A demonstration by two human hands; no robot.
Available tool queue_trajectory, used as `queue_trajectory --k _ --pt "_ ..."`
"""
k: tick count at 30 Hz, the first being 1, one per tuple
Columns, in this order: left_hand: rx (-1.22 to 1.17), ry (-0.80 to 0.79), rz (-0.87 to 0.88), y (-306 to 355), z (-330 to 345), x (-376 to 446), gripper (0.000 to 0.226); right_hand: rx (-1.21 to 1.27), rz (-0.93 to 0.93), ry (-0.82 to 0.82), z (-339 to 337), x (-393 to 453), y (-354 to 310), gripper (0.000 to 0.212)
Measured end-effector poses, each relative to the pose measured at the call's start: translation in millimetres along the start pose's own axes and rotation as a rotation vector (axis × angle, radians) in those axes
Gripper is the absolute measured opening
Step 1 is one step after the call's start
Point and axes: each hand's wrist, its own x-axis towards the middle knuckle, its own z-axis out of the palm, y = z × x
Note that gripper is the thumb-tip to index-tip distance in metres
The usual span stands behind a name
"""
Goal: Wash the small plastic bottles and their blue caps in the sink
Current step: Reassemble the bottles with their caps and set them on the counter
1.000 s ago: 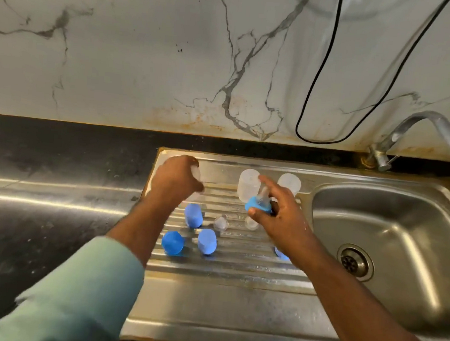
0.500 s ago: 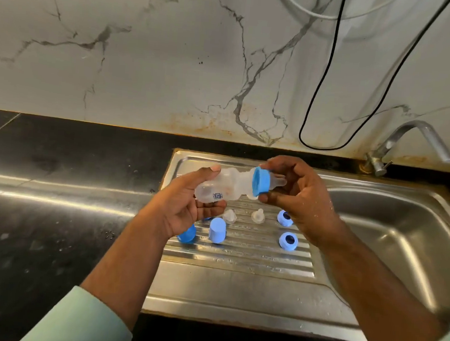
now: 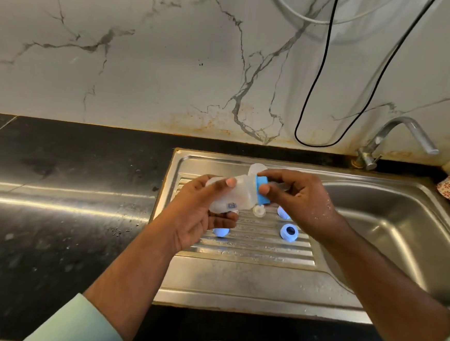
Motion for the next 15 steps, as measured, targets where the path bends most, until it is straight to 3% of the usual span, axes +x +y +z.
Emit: queue_trajectory --k 1,5,9,11,13,15 --pt "0.006 -0.033 0.052 -2.5 -1.5 -2.3 0.050 0.062 0.099 0.026 4.4 -1.7 -4.7 0.007" --pt "0.166 -0.115 0.197 -7.7 -13.3 -7.1 0.050 0.167 0.452 0.001 16.3 -3.0 -14.5 0.036" --pt "0.464 -0.052 0.364 -10.4 -28.1 -8.3 0.056 0.071 0.496 -0.023 32.6 -4.3 -18.6 0.043" --pt "0.324 -0.058 0.317 -12.0 -30.2 -11.3 0.052 -0.039 0.370 0.016 41.3 -7.1 -16.7 0.047" --pt "0.046 -0.075 0.157 -12.7 -24.8 -15.6 0.045 -0.285 0.023 0.131 48.3 -10.4 -9.6 0.047" --pt "-0.024 -0.019 -0.030 -10.9 -16.9 -20.2 0.053 -0.361 -0.343 0.223 51.9 -12.4 0.1 0.047"
